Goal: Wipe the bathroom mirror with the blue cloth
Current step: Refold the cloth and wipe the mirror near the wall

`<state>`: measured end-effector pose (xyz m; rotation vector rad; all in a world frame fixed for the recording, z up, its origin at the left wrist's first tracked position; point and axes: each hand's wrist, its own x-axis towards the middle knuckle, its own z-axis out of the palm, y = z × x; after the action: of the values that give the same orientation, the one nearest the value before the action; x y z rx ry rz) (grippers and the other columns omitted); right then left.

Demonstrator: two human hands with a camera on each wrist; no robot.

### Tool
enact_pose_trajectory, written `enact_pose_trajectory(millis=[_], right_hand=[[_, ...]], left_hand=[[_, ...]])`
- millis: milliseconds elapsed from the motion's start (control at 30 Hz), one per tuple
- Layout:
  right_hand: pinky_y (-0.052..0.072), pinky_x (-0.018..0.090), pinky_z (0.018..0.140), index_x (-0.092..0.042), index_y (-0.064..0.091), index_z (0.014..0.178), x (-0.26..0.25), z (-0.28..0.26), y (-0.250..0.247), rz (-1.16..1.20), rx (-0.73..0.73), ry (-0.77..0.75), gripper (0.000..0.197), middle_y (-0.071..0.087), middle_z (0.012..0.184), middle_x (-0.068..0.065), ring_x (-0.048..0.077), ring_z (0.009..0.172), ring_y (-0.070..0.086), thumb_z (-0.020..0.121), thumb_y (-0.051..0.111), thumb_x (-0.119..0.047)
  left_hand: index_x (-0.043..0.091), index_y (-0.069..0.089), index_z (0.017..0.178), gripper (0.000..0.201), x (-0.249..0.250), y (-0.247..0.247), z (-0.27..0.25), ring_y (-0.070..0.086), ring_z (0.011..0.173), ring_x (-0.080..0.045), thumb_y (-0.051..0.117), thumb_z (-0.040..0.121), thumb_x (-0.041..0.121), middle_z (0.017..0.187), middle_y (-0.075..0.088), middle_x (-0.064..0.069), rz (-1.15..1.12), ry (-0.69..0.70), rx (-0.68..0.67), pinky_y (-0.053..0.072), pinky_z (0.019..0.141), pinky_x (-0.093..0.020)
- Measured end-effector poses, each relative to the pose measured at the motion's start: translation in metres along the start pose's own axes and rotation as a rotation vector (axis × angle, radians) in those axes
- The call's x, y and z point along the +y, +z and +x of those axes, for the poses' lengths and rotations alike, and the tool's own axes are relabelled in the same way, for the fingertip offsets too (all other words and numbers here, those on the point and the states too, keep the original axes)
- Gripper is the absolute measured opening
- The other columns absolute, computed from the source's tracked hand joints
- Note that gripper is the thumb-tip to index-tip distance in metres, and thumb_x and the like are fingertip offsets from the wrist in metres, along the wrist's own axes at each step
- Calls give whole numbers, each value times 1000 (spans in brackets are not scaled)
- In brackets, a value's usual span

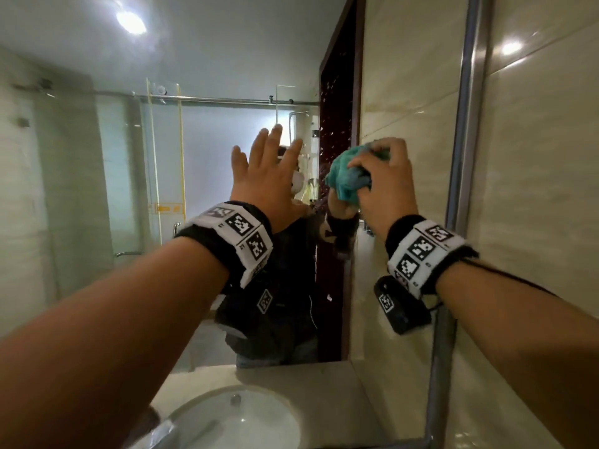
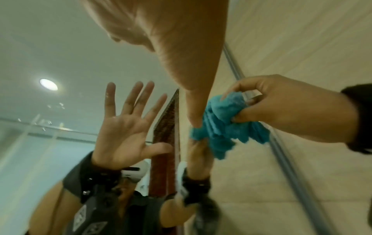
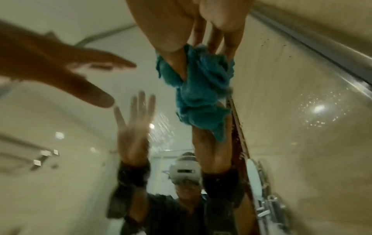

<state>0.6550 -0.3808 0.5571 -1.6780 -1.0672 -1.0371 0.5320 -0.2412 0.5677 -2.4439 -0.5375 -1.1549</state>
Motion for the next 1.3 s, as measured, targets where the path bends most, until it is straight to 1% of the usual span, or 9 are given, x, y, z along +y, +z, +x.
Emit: enact_pose_trajectory(millis=[300,433,667,767,833,933,1033,1200,1300], right_hand=[[37,45,102,-12,64,117,8,-44,33,-169,-259,-247,44,41,145,8,36,115,45,83,46,-34],[46,42,93,-16,56,123,5,-15,25,-172,-225,-252,38,48,132,9,30,109,46,85,62,-13],[30,43,110,-13,56,128,-3,-13,30,-280,-157,-212,49,43,140,5,25,129,34,83,68,-28],[19,23,113,-16,44,138,-5,5,22,-254,-252,-192,46,39,145,-1,8,133,33,93,54,-19],[34,11,98,-17,47,134,-7,21,21,-94,-130,-69,41,48,130,-2,-2,116,47,94,50,-12],[42,35,93,-18,54,128,-18,4,42,-207,-120,-130,46,43,131,11,27,117,45,83,60,-9],[41,43,98,-20,51,133,-16,-21,55,-351,-303,-291,55,45,136,9,29,123,41,80,66,-11],[31,15,89,-17,58,120,-19,28,25,-146,19,-36,40,49,116,-9,7,105,43,84,52,0],[21,19,105,-11,57,124,-33,2,38,-146,-92,-133,39,49,135,3,17,126,41,86,54,-6]], left_hand=[[23,-37,138,148,-25,35,17,-29,138,-31,66,48,80,147,-38,-9,158,-22,-129,-3,110,-64],[26,-34,140,148,-26,35,15,-27,139,-29,68,47,80,148,-38,-7,141,-19,-102,-5,108,-61],[26,-33,140,147,-25,34,15,-26,140,-29,66,46,81,149,-36,-7,143,-23,-100,-3,109,-61],[26,-32,140,148,-24,34,15,-25,140,-29,66,45,81,149,-35,-8,149,-24,-103,-3,109,-61],[26,-33,140,149,-24,34,15,-25,140,-29,66,44,82,149,-35,-7,153,-27,-102,-3,109,-61],[26,-35,139,149,-25,35,16,-27,139,-29,65,45,83,147,-38,-8,149,-27,-111,-5,109,-61],[25,-37,137,148,-25,35,16,-28,139,-30,63,47,84,147,-39,-9,154,-28,-113,-3,109,-62],[25,-38,136,149,-24,34,16,-28,139,-30,62,45,85,146,-39,-8,164,-31,-119,-3,109,-61],[24,-39,136,148,-24,35,16,-27,139,-30,61,46,86,147,-39,-9,171,-34,-112,-2,109,-62]])
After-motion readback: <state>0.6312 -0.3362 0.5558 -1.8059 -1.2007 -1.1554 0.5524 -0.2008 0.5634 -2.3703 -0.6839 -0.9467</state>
